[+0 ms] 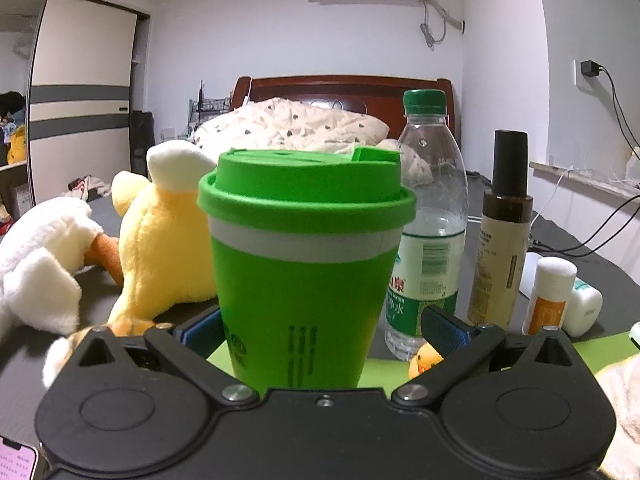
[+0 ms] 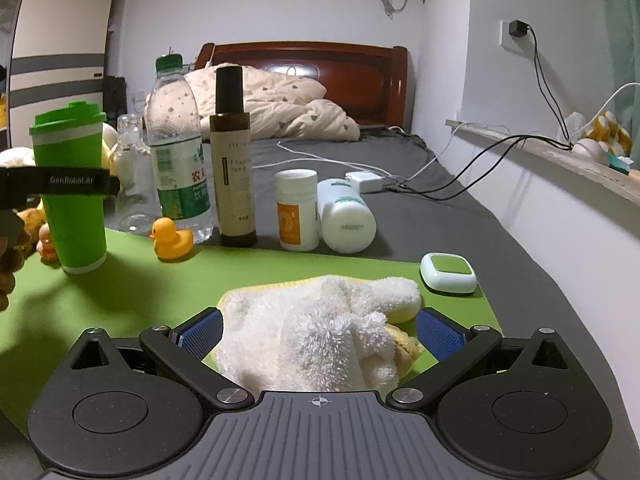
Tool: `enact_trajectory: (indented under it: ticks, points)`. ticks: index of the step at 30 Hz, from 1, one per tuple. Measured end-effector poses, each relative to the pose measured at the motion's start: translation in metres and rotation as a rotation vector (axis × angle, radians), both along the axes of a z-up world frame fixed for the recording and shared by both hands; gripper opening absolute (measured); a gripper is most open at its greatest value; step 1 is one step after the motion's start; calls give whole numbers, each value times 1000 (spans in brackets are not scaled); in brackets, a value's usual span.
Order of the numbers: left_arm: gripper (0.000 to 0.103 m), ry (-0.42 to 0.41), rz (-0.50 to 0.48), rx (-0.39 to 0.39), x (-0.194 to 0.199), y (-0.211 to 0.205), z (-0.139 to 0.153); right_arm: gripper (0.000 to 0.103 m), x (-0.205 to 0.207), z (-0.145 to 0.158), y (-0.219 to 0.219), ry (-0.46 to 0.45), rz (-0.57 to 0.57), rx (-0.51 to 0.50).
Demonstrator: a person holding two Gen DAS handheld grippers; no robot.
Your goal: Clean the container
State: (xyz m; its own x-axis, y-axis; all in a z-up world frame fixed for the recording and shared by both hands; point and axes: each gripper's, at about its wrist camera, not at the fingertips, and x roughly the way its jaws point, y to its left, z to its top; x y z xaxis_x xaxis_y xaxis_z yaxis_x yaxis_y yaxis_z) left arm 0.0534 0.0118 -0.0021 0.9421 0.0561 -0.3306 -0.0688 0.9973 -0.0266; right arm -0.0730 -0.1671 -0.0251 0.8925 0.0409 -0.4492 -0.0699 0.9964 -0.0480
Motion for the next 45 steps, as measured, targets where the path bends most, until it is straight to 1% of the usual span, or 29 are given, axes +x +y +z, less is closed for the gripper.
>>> enact_trajectory:
  ticks: [4, 9, 17, 20, 23, 25, 28, 30, 34, 36, 45]
  points:
    - [100, -15, 14, 6, -6, -4, -3, 103, 0, 0, -2, -1, -3, -4]
    - [99, -28, 22, 14, -10, -16, -5, 103, -1, -1, -8, 1, -14, -7]
    - [100, -9, 43, 13, -3, -33, -10, 103, -4, 2, -13, -5, -18, -4]
    - [100, -4, 49, 8, -10, -34, -13, 103, -3, 1, -14, 1, -21, -2]
    - [99, -2, 49, 9, 5, -39, -6, 103, -2, 0, -14, 7, -20, 6]
    - [97, 3, 51, 8, 1, -41, -7, 103, -1, -1, -14, 11, -19, 10]
    - [90, 12, 53, 5, -2, -42, -8, 103, 0, -1, -14, 18, -19, 15]
    - [86, 20, 47, -2, 13, -36, 1, 103, 0, -2, -12, 21, -18, 11]
    - [81, 23, 48, -4, 14, -31, 4, 103, 1, -2, -11, 23, -16, 1]
    - [76, 22, 53, -5, 12, -31, 5, 103, 1, -3, -11, 23, -15, -4]
    - [75, 18, 37, -14, 2, -22, 11, 103, 1, -4, -11, 23, -15, 1]
